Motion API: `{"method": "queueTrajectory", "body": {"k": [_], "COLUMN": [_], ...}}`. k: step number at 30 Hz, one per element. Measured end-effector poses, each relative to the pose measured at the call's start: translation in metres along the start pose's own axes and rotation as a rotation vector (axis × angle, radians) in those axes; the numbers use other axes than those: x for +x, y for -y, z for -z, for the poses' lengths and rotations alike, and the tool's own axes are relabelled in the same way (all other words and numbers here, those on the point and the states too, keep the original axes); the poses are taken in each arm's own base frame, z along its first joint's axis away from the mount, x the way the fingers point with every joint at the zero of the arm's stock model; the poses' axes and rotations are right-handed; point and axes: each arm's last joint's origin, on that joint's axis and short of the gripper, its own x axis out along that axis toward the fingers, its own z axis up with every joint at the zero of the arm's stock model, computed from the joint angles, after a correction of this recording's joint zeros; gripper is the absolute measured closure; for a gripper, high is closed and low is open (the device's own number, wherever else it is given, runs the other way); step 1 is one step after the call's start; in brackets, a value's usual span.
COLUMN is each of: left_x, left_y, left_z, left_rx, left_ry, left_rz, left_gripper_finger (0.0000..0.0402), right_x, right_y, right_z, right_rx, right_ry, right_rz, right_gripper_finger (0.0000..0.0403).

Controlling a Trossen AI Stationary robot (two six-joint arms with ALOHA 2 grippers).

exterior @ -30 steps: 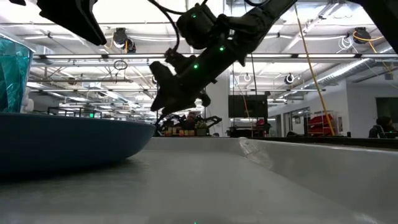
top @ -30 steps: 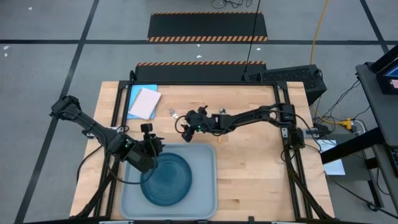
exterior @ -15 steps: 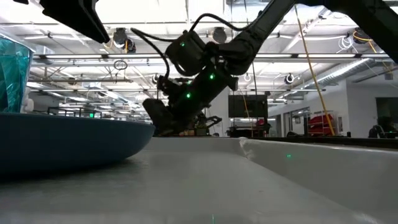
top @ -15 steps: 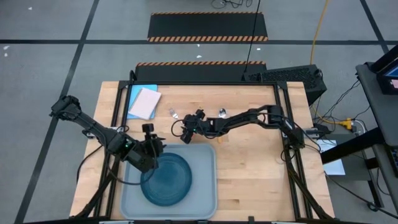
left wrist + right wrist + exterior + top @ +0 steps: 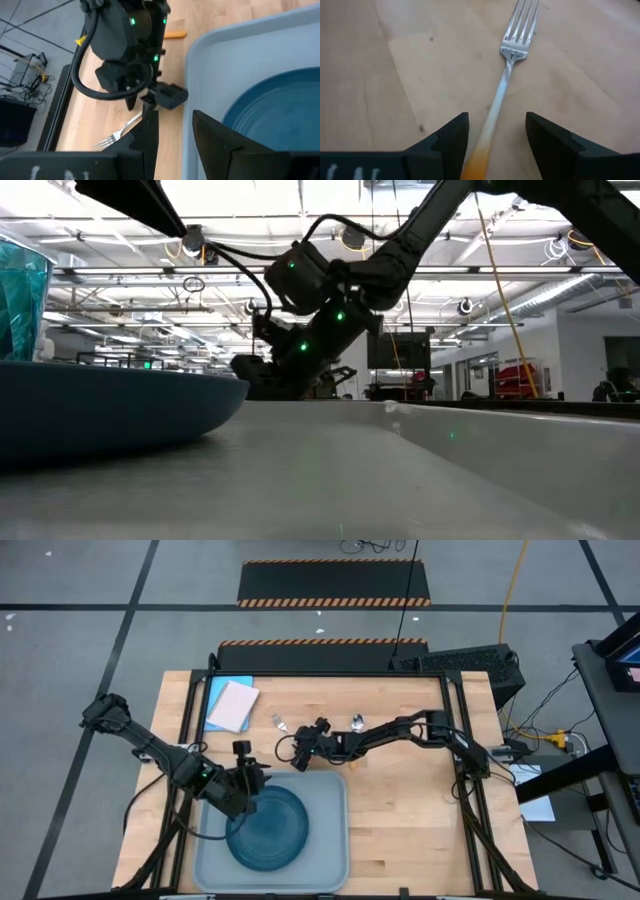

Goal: Pick and place plate/cup/fork/spoon on tray
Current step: Put the orange fork on the gray tray to the right of the dark blue plate

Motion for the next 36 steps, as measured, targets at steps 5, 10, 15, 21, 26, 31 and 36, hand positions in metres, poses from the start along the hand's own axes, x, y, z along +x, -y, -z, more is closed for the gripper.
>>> {"method": "queueTrajectory", "body": {"k": [5,10,15,21,26,31,36], "left_x": [0.0,0.0,0.0,0.0,0.0,0.0,0.0], "left_y": [0.0,0.0,0.0,0.001,0.001,0.001,0.001], "left_z": [-0.001,-0.001,-0.001,-0.001,-0.002,-0.002,-0.002], "left_rx": [0.005,0.011,0.013,0.01,0.001,-0.007,-0.026], "left_ry": [0.004,0.004,0.005,0.008,0.019,0.019,0.017], "left_rz": [0.01,0.011,0.011,0.012,0.015,0.015,0.014], "left_gripper_finger": [0.0279,0.0279,0.0279,0.0279,0.0279,0.0279,0.0279], "right_x": [0.006,0.007,0.007,0.007,0.005,-0.009,-0.039], "right_y": [-0.001,-0.001,-0.001,0.0,-0.001,-0.004,-0.014], "right_z": [0.007,0.009,0.01,0.01,0.009,-0.001,-0.02], "right_rx": [0.044,0.032,0.035,0.058,0.105,0.099,0.127], "right_ry": [0.001,-0.002,-0.005,-0.009,0.002,0.004,0.035], "right_rz": [0.032,0.046,0.049,0.057,0.079,0.087,0.114], "right_gripper_finger": [0.0213,0.0252,0.0325,0.0392,0.0385,0.0396,0.0396]}}
